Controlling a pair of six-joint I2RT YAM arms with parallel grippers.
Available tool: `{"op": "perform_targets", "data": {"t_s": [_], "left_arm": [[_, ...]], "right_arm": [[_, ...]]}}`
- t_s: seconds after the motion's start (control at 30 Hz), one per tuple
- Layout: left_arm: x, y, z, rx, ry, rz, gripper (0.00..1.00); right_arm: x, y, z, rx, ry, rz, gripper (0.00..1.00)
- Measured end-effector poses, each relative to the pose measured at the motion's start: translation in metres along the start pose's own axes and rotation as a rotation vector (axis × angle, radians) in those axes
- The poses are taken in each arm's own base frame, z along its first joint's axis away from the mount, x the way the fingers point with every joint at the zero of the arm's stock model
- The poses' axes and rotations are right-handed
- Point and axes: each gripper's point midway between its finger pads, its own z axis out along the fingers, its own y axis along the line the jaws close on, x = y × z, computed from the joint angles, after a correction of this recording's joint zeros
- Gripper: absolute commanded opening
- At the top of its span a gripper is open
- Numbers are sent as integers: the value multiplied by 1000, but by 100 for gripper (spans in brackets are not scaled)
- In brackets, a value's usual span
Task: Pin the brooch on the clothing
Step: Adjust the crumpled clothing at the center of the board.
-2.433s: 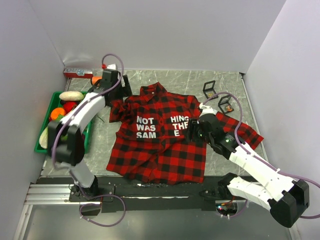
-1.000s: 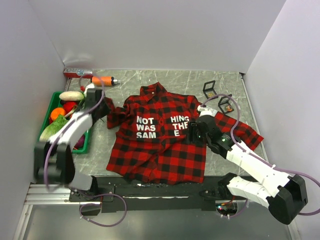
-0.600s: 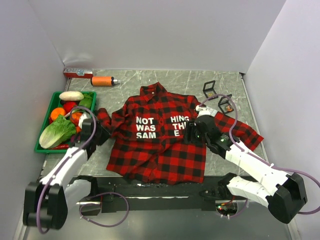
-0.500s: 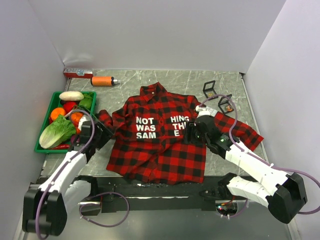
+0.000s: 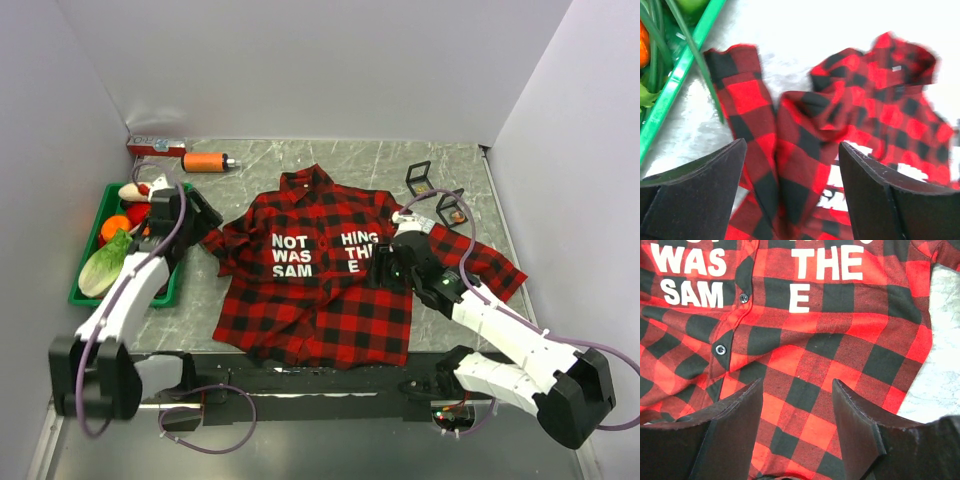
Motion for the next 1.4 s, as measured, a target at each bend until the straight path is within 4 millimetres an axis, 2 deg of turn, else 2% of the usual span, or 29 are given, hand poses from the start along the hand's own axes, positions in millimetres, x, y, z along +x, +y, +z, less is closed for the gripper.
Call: {"op": "perform_targets", "data": {"t_s": [0.17,0.3,0.5,0.6,0.8,1.1,1.27,1.33,1.4], "left_arm": [[13,25,39,-104,96,34,77],[6,34,69,-151,123,49,76],[-3,36,111,-191,153,100,77],[-3,43,124,-229,157,123,79],[6,63,129,-309,174,140,81],[25,73,129,-321,188,143,81],[26,73,129,-316,176,132,81],[27,74,130,-314,172,129,80],[27,74,130,-313,170,128,73]], "right_arm": [[-3,-1,-5,-1,-21,3,64],[0,-4,-7,5,-23,4,64],[5,-7,-6,13,-10,1,64],[7,-8,-5,14,-6,1,64],[8,-8,-5,13,-5,1,64],[9,-7,-4,9,-4,1,65],[12,-8,-3,9,4,0,65],[13,-8,-3,8,6,-1,65],[13,-8,-3,8,7,0,65]]}}
